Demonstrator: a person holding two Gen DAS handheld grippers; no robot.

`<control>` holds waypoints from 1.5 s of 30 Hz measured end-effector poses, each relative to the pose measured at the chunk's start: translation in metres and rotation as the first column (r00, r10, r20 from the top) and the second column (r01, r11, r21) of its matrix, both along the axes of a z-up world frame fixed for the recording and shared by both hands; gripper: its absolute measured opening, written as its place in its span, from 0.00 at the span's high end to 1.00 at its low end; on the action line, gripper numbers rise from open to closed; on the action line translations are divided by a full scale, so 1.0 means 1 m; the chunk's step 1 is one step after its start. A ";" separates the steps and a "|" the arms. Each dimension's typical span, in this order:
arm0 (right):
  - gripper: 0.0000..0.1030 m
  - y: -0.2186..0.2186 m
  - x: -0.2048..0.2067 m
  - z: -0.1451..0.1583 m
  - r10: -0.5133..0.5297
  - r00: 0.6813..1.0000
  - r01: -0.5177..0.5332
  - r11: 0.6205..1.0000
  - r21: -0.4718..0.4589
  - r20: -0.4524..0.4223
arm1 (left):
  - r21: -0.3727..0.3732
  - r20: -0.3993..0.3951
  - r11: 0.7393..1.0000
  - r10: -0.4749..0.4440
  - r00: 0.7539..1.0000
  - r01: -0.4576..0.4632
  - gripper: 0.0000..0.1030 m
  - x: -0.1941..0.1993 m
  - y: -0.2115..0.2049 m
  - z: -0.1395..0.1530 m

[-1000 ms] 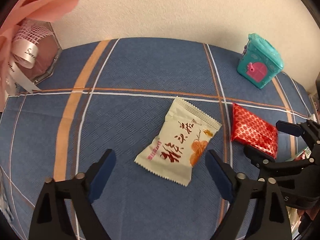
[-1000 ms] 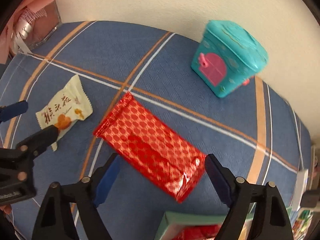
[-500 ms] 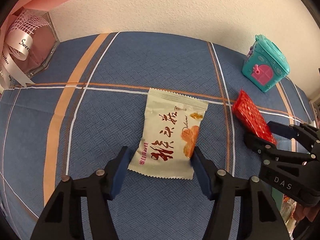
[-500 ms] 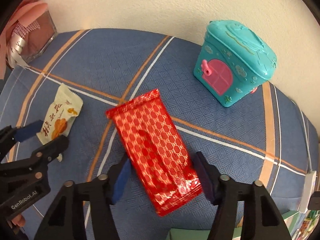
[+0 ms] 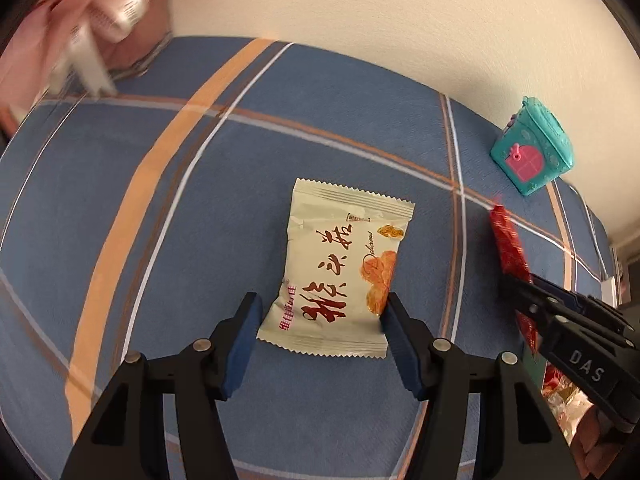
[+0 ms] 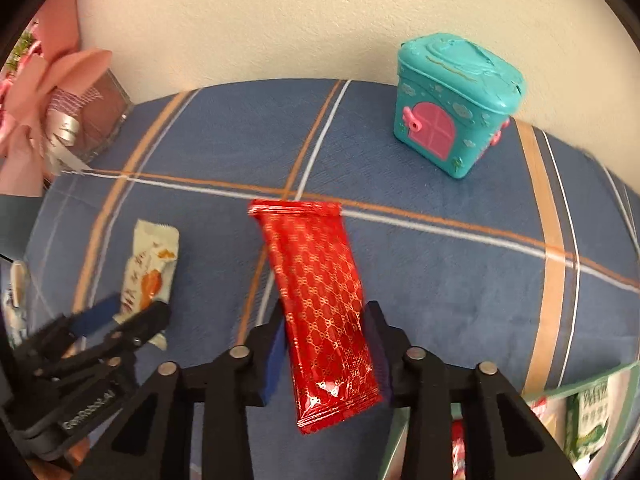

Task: Organize snacks
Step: 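Grasp the cream cookie packet with left gripper while right grasps red wafer bar, then carry the cookie packet in left gripper while right carries red wafer over the tray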

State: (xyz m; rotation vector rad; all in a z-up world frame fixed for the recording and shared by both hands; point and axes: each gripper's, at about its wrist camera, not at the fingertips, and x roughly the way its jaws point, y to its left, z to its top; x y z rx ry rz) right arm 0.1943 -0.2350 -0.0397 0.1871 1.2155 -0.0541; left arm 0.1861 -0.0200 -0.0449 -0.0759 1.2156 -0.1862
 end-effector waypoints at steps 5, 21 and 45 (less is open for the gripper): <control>0.71 0.004 -0.028 0.010 -0.008 1.000 0.008 0.999 0.051 0.005 | -0.001 -0.024 0.998 0.064 0.998 -0.065 0.39 -0.027 0.014 0.000; 0.84 0.051 -0.071 0.031 0.010 1.000 -0.010 1.000 0.004 0.000 | -0.009 -0.065 0.974 0.226 0.972 -0.228 0.39 -0.102 0.026 0.012; 0.54 0.068 -0.031 -0.016 0.001 0.998 -0.007 0.996 -0.093 -0.062 | 0.059 -0.026 0.966 0.252 0.967 -0.250 0.39 -0.066 0.038 -0.009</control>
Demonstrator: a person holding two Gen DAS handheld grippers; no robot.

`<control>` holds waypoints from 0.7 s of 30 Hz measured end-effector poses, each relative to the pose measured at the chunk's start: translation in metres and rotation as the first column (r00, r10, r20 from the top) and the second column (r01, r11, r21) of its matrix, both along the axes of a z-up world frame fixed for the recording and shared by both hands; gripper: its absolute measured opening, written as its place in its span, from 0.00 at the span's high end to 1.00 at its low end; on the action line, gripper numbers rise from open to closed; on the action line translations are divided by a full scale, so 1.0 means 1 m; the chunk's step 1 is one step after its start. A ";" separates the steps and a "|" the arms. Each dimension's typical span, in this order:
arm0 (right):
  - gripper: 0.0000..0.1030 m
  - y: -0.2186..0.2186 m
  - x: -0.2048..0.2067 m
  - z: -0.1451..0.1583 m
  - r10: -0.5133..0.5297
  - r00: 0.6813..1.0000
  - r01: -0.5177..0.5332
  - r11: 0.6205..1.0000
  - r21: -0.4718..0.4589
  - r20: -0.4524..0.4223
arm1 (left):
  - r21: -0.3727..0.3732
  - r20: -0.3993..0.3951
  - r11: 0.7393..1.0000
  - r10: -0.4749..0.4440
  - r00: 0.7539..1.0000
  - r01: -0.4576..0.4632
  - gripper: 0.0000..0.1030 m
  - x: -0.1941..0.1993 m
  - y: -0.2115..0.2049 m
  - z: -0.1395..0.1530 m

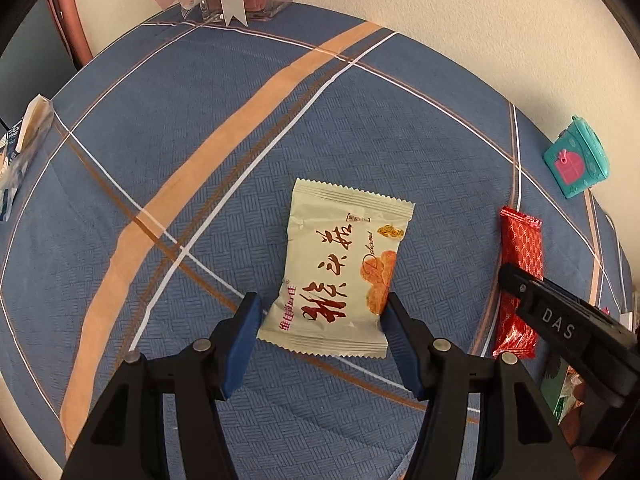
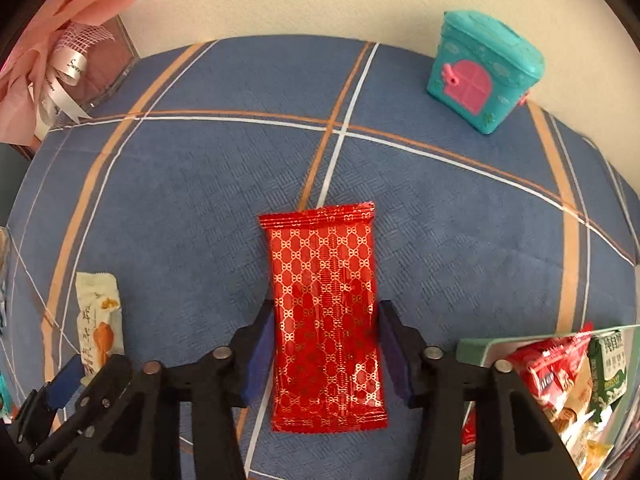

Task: Organize snacks
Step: 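Carry the cookie packet in left gripper while right carries red wafer over the tray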

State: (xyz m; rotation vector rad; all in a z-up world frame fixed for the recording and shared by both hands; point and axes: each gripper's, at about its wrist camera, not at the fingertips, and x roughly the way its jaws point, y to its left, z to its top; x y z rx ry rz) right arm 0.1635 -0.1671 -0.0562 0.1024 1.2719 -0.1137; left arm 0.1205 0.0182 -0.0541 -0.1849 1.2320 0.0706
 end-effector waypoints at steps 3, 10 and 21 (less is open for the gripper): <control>0.54 0.000 -0.012 0.001 -0.019 1.000 0.019 1.000 0.012 0.000 | -0.004 -0.001 1.000 -0.007 1.000 0.007 0.39 -0.002 0.007 0.005; 0.54 0.004 -0.062 0.023 -0.025 0.998 0.022 0.999 0.047 0.055 | -0.017 0.017 1.000 -0.018 1.000 0.019 0.39 -0.006 0.010 0.017; 0.54 0.010 -0.141 0.083 -0.069 0.981 0.062 0.997 0.048 0.182 | -0.074 0.133 0.993 -0.084 0.988 0.095 0.39 -0.041 -0.008 0.067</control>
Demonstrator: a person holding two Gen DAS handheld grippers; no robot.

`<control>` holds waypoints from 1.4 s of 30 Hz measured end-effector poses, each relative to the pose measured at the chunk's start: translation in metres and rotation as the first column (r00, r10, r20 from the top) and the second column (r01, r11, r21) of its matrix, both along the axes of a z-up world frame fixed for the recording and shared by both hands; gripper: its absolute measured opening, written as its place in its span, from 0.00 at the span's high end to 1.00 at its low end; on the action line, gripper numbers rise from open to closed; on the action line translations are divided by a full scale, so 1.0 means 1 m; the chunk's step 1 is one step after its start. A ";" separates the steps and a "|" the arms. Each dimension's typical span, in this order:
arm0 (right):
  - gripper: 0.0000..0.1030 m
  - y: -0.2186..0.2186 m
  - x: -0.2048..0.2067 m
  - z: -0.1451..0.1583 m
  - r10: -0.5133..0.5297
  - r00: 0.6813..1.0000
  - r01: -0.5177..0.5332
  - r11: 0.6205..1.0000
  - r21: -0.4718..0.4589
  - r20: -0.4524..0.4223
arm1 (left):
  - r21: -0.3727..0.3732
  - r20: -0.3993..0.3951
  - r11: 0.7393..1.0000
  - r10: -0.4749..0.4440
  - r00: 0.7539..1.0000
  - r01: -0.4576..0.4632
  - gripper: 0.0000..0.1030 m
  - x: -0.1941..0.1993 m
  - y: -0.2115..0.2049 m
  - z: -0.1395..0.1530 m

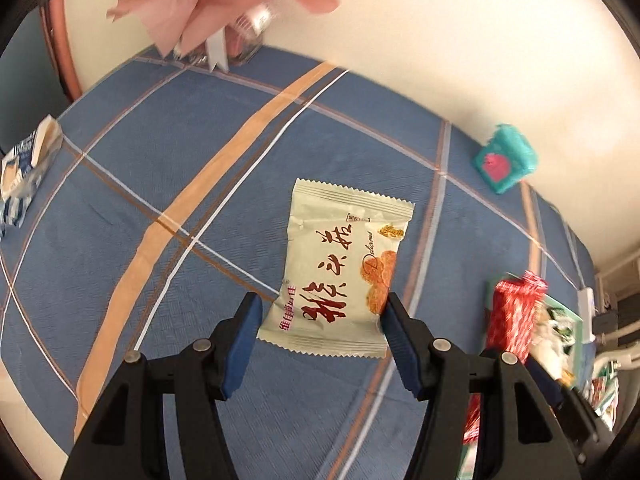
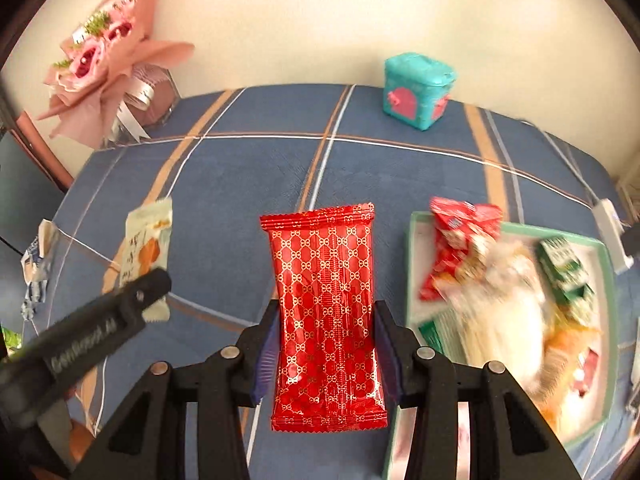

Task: Organize snacks
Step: 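Carry the cookie packet in left gripper while right carries red wafer over the tray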

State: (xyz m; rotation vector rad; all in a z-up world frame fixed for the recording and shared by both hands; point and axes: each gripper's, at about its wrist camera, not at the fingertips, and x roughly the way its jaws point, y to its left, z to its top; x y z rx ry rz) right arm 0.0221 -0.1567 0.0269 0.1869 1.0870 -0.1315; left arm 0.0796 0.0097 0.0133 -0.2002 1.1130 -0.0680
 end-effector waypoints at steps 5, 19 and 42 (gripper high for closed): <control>0.54 -0.007 -0.037 0.013 -0.037 0.998 0.036 0.999 0.036 0.042 | -0.001 0.049 0.999 -0.049 0.998 0.049 0.39 -0.025 -0.015 0.016; 0.54 -0.092 -0.097 0.035 -0.224 0.966 0.208 0.970 0.125 0.126 | 0.040 0.065 0.971 -0.239 0.969 0.237 0.39 -0.083 -0.088 0.026; 0.54 -0.194 -0.119 -0.003 -0.418 0.907 0.416 0.908 0.057 0.041 | 0.116 -0.024 0.852 -0.511 0.859 0.510 0.39 -0.138 -0.205 -0.008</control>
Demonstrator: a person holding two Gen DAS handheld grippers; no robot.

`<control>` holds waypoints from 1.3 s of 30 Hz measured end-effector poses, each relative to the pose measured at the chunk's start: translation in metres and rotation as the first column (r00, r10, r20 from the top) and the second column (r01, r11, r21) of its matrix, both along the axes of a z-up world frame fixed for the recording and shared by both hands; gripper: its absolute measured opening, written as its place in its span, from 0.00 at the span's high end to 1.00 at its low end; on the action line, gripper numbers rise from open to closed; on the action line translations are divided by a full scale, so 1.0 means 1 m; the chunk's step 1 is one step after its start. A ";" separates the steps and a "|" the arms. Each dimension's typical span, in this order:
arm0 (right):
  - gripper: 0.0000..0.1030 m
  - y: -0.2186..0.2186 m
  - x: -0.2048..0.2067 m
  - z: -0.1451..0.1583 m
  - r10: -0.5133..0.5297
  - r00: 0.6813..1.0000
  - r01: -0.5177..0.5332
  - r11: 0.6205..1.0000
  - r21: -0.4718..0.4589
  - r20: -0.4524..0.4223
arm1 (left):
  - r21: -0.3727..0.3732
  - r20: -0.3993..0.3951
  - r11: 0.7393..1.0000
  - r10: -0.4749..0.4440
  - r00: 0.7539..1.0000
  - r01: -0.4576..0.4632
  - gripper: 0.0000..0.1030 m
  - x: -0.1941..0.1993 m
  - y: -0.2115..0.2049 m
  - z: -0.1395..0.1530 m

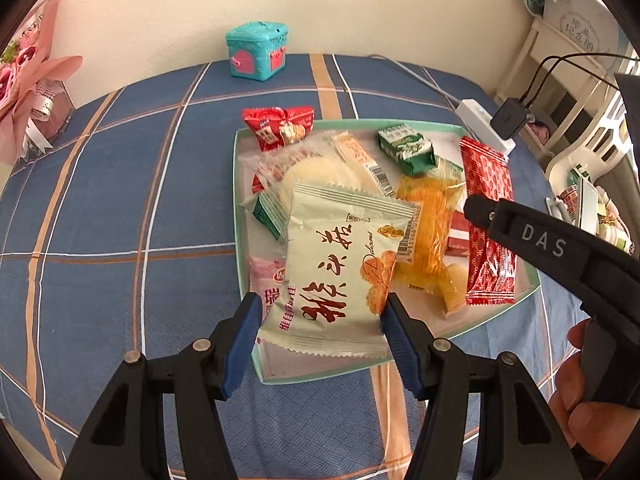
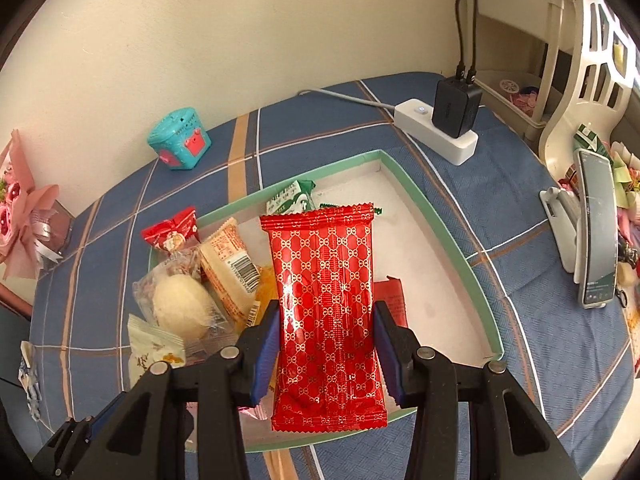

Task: Organize snacks
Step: 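Carry the cookie packet in left gripper while right carries red wafer over the tray, then lower both snacks into the tray and open both grippers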

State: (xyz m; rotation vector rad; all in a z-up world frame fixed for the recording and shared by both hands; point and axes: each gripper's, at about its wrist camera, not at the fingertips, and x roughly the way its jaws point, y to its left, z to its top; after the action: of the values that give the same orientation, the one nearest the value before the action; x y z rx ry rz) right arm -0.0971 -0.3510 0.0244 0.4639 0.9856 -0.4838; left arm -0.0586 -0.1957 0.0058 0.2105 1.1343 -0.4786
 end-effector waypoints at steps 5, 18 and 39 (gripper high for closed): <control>0.54 0.006 0.006 -0.010 0.025 0.999 -0.025 1.000 0.003 -0.030 | 0.017 -0.015 1.000 0.005 1.000 -0.005 0.39 0.003 0.000 -0.006; 0.52 0.010 0.010 -0.020 0.045 0.996 -0.046 0.999 -0.009 -0.075 | 0.046 -0.116 0.999 -0.009 0.993 0.015 0.39 0.001 -0.007 -0.031; 0.15 0.013 0.011 -0.019 0.061 0.997 -0.062 0.998 -0.003 -0.055 | 0.017 -0.062 1.000 0.010 0.998 -0.009 0.09 0.006 -0.001 -0.017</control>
State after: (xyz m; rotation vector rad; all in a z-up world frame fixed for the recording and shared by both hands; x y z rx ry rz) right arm -0.0863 -0.3381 0.0055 0.4166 1.0480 -0.4454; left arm -0.0525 -0.1968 -0.0110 0.2059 1.2003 -0.4702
